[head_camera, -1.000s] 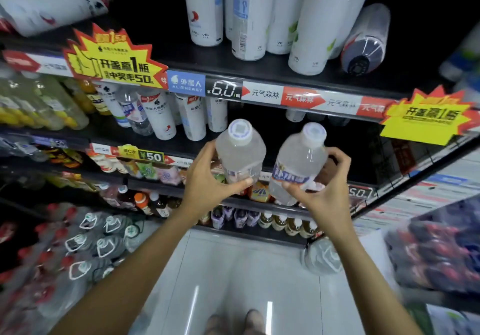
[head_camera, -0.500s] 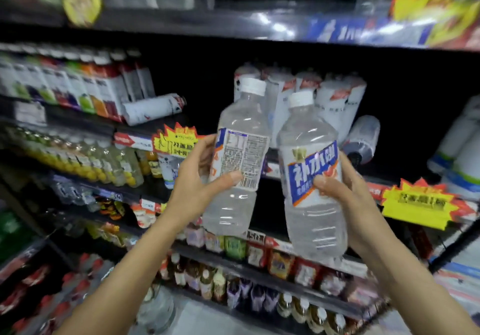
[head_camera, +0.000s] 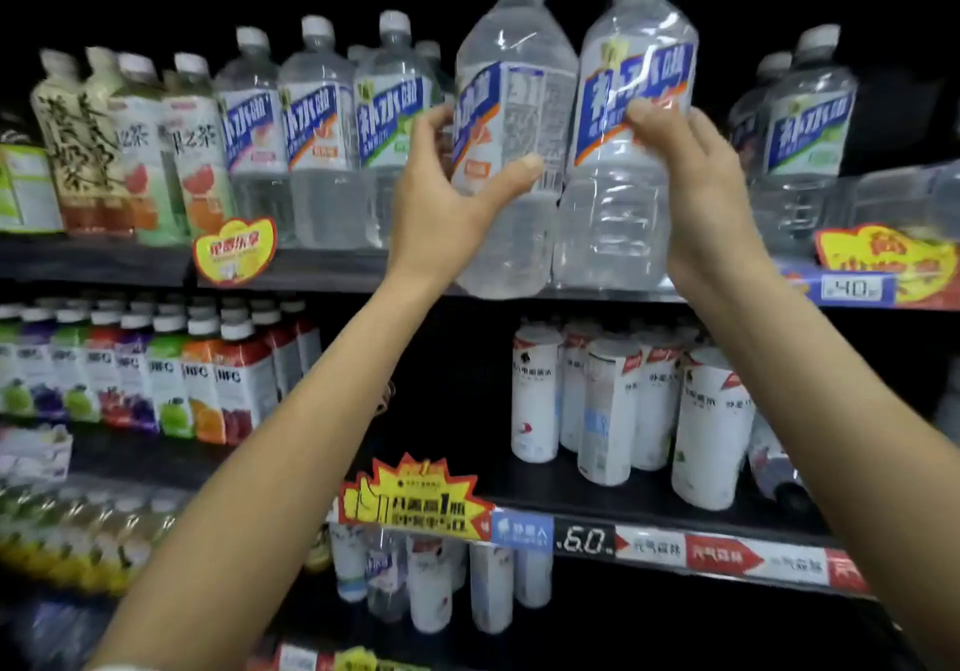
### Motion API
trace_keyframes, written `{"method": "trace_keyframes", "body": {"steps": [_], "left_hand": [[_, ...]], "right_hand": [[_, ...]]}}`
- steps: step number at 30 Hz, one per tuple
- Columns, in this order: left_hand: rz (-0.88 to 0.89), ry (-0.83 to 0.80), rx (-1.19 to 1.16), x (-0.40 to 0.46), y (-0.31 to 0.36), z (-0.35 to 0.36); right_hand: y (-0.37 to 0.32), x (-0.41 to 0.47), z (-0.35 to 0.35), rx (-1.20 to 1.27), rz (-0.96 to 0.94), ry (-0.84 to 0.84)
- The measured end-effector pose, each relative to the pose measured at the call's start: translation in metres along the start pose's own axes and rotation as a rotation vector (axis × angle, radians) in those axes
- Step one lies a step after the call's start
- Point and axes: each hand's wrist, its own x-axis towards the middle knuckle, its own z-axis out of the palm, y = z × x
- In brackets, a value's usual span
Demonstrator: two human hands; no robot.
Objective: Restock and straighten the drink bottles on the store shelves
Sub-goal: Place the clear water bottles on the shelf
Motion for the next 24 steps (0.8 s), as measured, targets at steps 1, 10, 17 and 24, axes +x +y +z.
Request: {"method": "trace_keyframes", "body": {"steps": [1, 10, 17, 24], "left_hand": [[0.031, 0.008, 0.047, 0.017, -0.001, 0.002], [-0.025, -0.019, 0.363, 0.088, -0.071, 0.053], [-0.16, -0.232, 0.544, 0.121, -0.107, 0.092], [-0.208, -0.482, 0.679, 0.153, -0.134, 0.095]], "right_hand": [[-0.003, 0.014, 0.007, -0.047, -0.058, 0.042], [0.042, 0.101, 0.001, -0.595, -0.092, 0.226], [0.076, 0.14, -0.028, -0.644, 0.145, 0.206], [0.075, 0.166, -0.049, -0.943, 0.266, -0.015]]}}
